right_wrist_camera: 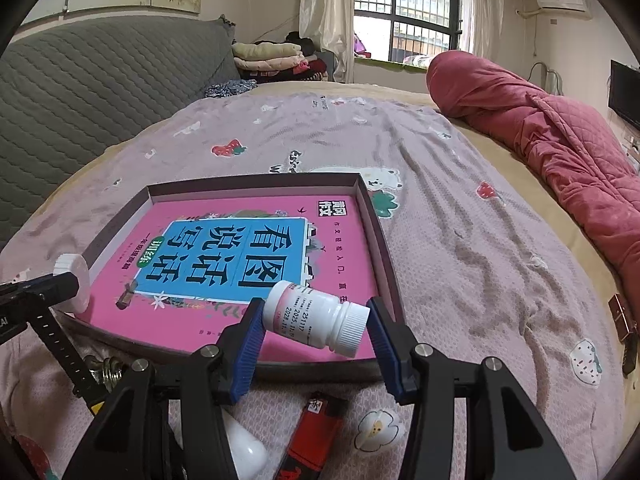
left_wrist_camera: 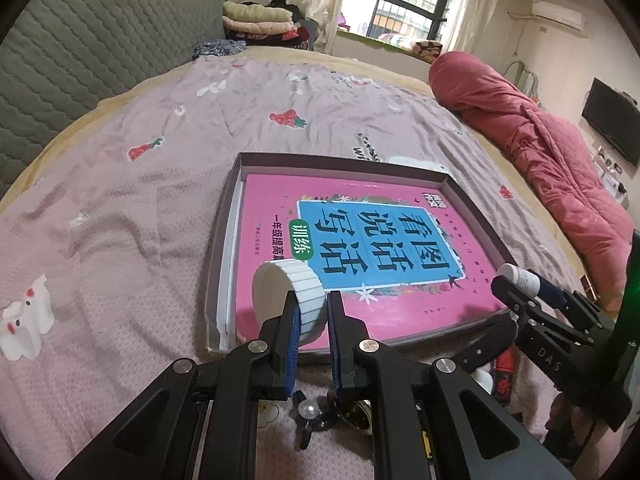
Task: Organize rigid objects
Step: 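Lift the lid with the left tool while the right tool carries the bottle toward the tray, then lower the lid into the tray with the left tool while the right tool releases the bottle there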
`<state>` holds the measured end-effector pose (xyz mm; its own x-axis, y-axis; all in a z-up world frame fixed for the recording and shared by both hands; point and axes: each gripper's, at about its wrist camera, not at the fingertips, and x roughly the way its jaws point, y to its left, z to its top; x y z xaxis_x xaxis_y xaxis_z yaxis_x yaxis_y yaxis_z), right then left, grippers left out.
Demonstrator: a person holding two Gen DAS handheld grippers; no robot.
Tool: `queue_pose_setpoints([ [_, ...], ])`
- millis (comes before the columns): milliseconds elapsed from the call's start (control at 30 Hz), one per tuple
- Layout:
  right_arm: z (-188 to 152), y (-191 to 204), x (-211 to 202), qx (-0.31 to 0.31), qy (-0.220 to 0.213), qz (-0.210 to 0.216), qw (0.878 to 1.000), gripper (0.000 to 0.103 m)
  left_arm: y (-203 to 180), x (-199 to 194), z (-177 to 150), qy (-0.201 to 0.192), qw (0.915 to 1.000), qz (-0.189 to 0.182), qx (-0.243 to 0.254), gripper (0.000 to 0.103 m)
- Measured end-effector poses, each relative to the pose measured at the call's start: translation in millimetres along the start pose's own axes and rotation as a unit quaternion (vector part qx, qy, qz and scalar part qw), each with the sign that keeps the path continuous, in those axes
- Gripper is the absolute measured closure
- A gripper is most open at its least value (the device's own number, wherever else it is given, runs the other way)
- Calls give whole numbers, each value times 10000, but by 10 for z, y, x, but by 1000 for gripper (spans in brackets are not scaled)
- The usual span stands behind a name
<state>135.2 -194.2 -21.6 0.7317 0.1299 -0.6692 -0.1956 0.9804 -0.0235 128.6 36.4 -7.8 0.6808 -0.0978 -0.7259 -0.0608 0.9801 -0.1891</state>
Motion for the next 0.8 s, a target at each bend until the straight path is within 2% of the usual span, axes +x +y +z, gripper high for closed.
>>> queue_pose_setpoints([
  [267,3,-45,99,-16,153,-83,9998,52,-63,209,14,195,9997,-51,111,90],
  [600,10,-19,182,-130,267,-263,9992,52,-44,317,92,226,9996,-67,134,90],
  [800,24,-58,198,-75,317,-329,9989,52,-29,422,171,386,9991,34,169,87],
])
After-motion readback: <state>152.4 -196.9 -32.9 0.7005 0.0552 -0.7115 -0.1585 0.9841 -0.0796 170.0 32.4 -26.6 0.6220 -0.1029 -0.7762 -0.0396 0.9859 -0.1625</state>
